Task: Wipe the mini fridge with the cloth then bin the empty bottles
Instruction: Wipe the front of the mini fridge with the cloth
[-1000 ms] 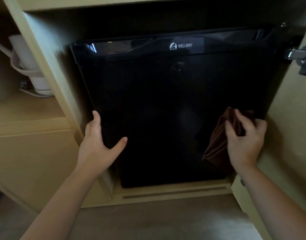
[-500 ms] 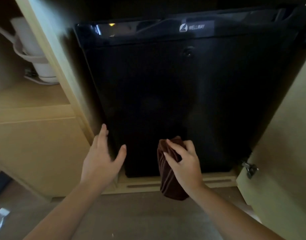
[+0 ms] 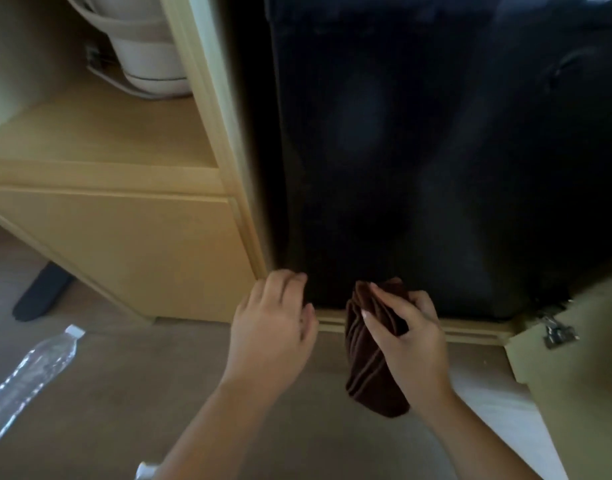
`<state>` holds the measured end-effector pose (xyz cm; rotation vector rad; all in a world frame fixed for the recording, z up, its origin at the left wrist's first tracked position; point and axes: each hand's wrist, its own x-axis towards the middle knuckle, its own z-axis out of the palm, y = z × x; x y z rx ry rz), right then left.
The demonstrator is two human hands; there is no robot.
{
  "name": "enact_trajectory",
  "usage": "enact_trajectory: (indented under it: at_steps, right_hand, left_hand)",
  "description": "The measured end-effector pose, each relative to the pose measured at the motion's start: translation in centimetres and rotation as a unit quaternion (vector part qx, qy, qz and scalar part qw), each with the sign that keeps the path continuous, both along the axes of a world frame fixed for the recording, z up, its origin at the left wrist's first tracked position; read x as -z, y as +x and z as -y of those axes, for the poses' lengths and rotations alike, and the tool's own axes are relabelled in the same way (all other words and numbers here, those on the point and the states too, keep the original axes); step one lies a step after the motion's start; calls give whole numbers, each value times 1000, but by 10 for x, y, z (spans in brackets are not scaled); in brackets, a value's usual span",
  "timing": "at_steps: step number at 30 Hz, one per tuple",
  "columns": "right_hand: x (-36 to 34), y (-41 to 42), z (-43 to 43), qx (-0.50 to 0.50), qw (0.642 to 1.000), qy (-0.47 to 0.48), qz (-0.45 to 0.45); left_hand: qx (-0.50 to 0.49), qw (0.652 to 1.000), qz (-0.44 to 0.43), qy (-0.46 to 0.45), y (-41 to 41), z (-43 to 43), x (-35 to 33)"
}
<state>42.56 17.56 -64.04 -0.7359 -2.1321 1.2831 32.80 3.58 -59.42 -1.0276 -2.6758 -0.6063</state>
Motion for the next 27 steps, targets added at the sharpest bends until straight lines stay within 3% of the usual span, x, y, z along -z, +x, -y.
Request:
enact_trajectory:
  at_steps: [3,7,15,23,27]
  right_hand:
    - [-35,8,9,0,999,-9,38]
    - [-107,32,29,33,995,-47,77]
    - [-262,54,63,25,992,-39,115]
    - [-414,67,76,47,994,-12,101]
    - [-483,78,88,45,996,-19,81]
  left_hand:
    - [8,994,68,-80,16,12,-26]
    - [-8,989,117,-90,39,41,-86]
    - [-82,984,151,-38,58,69,-242]
    - [-97,983,138,72,90,95,-387]
    - [-100,983,137,66,99,110,-445]
